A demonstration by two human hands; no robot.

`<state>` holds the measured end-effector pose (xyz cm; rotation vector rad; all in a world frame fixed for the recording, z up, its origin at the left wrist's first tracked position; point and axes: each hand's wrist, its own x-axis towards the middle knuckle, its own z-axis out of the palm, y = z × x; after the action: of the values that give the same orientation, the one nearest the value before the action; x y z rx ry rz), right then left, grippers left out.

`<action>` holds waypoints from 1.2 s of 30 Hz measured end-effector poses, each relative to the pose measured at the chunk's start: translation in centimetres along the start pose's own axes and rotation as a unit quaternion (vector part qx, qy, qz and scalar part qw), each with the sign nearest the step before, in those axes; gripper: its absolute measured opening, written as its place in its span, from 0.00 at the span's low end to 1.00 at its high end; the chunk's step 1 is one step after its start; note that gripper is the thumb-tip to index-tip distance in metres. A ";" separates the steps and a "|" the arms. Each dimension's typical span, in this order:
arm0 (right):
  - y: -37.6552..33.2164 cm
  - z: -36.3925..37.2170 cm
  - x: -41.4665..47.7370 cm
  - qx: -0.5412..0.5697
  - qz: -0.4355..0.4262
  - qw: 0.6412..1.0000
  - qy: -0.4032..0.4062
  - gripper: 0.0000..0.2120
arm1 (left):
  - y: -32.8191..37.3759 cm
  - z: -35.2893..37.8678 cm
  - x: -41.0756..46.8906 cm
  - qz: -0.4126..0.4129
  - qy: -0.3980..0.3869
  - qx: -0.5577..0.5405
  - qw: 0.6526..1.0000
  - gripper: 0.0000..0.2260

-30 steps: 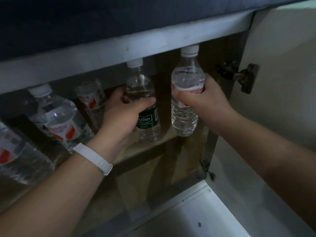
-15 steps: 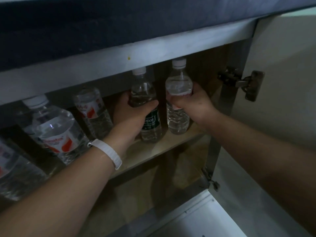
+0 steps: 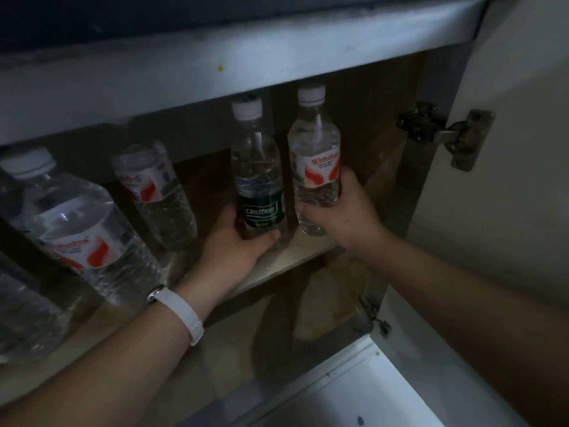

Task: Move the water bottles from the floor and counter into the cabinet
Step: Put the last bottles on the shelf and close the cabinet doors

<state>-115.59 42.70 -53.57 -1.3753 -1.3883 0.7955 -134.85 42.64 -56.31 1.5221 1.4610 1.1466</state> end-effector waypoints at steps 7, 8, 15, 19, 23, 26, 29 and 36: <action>1.3 0.5 1.2 -0.024 -0.019 0.999 0.023 0.31 | 0.1 1.2 0.5 0.003 0.048 0.020 0.999 0.29; 1.4 0.6 1.6 -0.026 -0.022 0.999 0.029 0.31 | 0.2 1.5 0.8 -0.002 0.053 0.018 0.998 0.28; 3.3 0.7 5.4 -0.039 -0.066 0.994 0.081 0.32 | 1.4 3.4 3.6 -0.015 0.059 -0.008 0.998 0.30; 4.1 0.8 6.8 -0.024 -0.079 0.993 0.088 0.33 | 1.9 4.6 5.1 -0.018 0.068 0.010 0.997 0.32; 4.3 0.5 7.7 -0.027 -0.079 0.993 0.079 0.34 | 1.9 5.5 6.2 -0.028 0.068 0.027 0.997 0.33; 4.2 0.2 8.0 -0.029 -0.070 0.994 0.073 0.34 | 2.0 5.7 6.7 -0.030 0.074 0.042 0.996 0.34; 4.2 0.3 7.9 -0.030 -0.065 0.995 0.068 0.32 | 1.8 5.8 6.7 -0.034 0.076 0.050 0.995 0.34; 3.9 0.2 7.5 -0.023 -0.061 0.996 0.055 0.32 | 2.2 5.3 6.4 -0.034 0.061 0.055 0.996 0.35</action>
<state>-113.59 50.54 -55.82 -1.3358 -1.3968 0.6034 -129.32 49.20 -55.34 1.4855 1.6706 1.1524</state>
